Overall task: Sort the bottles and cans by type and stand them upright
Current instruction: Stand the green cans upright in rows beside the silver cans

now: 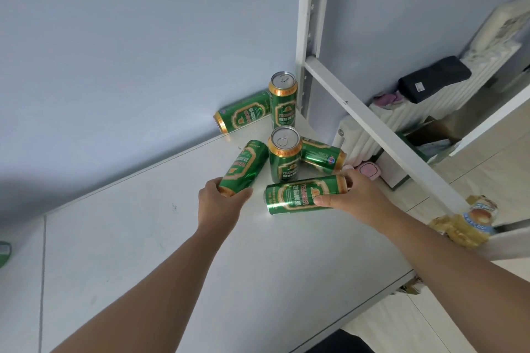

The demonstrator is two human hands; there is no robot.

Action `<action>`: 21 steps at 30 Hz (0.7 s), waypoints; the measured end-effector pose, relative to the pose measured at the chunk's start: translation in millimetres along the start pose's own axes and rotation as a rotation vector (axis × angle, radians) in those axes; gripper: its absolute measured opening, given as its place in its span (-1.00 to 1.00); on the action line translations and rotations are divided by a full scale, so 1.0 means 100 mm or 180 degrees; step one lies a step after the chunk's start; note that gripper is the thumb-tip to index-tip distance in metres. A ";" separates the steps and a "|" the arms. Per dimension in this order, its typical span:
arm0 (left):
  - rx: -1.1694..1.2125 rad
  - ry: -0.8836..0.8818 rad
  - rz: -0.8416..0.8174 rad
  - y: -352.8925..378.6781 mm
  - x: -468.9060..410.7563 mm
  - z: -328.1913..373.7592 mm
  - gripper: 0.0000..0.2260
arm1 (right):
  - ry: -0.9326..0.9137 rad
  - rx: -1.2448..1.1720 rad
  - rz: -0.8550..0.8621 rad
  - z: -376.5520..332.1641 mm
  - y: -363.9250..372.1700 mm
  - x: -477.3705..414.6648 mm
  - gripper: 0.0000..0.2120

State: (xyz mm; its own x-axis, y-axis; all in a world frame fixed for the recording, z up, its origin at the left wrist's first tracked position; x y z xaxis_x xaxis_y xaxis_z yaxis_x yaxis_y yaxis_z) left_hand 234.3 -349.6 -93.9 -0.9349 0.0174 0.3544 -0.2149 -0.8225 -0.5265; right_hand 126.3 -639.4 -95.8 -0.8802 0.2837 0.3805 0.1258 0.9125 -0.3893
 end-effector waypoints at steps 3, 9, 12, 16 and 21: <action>0.0064 0.0123 0.0117 -0.10 0.01 0.04 -0.41 | -0.0136 -0.0172 0.0054 -0.17 0.01 0.03 -0.45; 0.0356 0.0270 0.0350 -0.33 0.08 0.17 -0.41 | -0.0514 -0.0244 0.0132 -0.47 0.09 0.13 -0.52; 0.0342 0.0371 0.0487 -0.48 0.14 0.22 -0.42 | -0.0634 -0.0245 0.0254 -0.55 0.14 0.19 -0.48; 0.0273 0.0437 0.0662 -0.62 0.24 0.24 -0.36 | -0.0781 -0.0191 0.0392 -0.65 0.23 0.27 -0.47; 0.0097 0.0590 0.0797 -0.72 0.35 0.28 -0.36 | -0.1016 -0.0068 0.0240 -0.80 0.40 0.36 -0.44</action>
State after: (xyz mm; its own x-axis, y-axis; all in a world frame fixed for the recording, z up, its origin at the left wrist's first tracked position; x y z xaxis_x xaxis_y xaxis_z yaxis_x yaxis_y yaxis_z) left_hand 224.9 -306.0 -21.6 -0.9939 -0.0868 0.0681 0.0345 -0.8310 -0.5552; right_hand 136.6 -569.0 -31.0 -0.9667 0.2469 0.0679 0.2025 0.8993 -0.3875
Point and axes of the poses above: each hand's wrist, its own x-axis away from the middle knuckle, its own y-axis out of the palm, z = x × y, the point moved 5 cm from there along -x, towards the middle knuckle, and after that the axes turned 2 degrees about -z, right-handed, at the moved point
